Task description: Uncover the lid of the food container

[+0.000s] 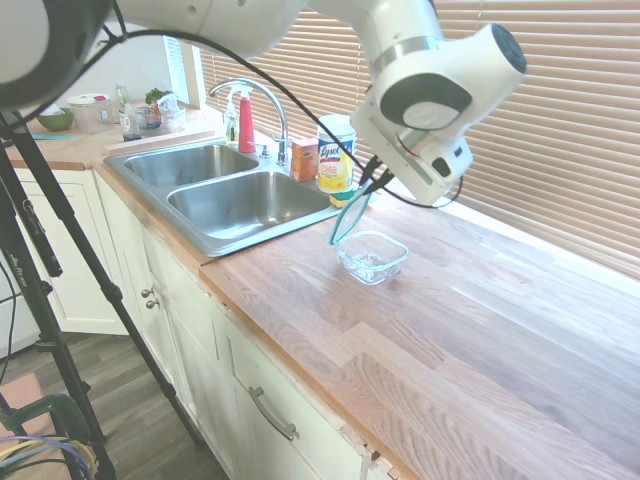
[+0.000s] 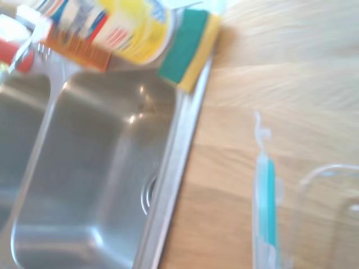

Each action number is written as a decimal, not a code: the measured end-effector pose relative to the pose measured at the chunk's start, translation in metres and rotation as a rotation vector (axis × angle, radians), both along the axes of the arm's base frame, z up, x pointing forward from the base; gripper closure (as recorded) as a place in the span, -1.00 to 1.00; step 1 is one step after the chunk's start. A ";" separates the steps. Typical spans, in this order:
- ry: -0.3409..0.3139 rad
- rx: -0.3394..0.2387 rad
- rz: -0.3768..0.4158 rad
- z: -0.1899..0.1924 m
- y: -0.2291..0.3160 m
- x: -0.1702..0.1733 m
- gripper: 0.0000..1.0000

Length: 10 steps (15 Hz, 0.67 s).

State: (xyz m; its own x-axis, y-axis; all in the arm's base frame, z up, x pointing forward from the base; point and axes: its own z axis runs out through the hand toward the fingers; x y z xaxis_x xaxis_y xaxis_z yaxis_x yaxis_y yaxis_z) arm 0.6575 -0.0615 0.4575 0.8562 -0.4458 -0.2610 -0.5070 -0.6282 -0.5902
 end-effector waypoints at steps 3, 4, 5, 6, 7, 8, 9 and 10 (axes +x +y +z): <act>-0.029 -0.104 0.096 0.014 0.063 -0.015 1.00; -0.038 -0.152 0.130 0.016 0.086 -0.023 1.00; -0.040 -0.206 0.166 0.014 0.109 -0.032 1.00; -0.034 -0.268 0.204 0.006 0.133 -0.042 1.00; -0.025 -0.326 0.243 -0.008 0.157 -0.054 1.00; -0.017 -0.371 0.279 -0.025 0.179 -0.066 1.00; -0.010 -0.397 0.316 -0.040 0.198 -0.079 1.00; 0.000 -0.417 0.348 -0.053 0.212 -0.092 1.00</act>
State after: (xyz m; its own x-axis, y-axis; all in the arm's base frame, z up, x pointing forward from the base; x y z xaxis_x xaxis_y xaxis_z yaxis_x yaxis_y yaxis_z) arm 0.5657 0.1505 0.4047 0.9718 -0.2016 -0.1224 -0.2271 -0.9398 -0.2553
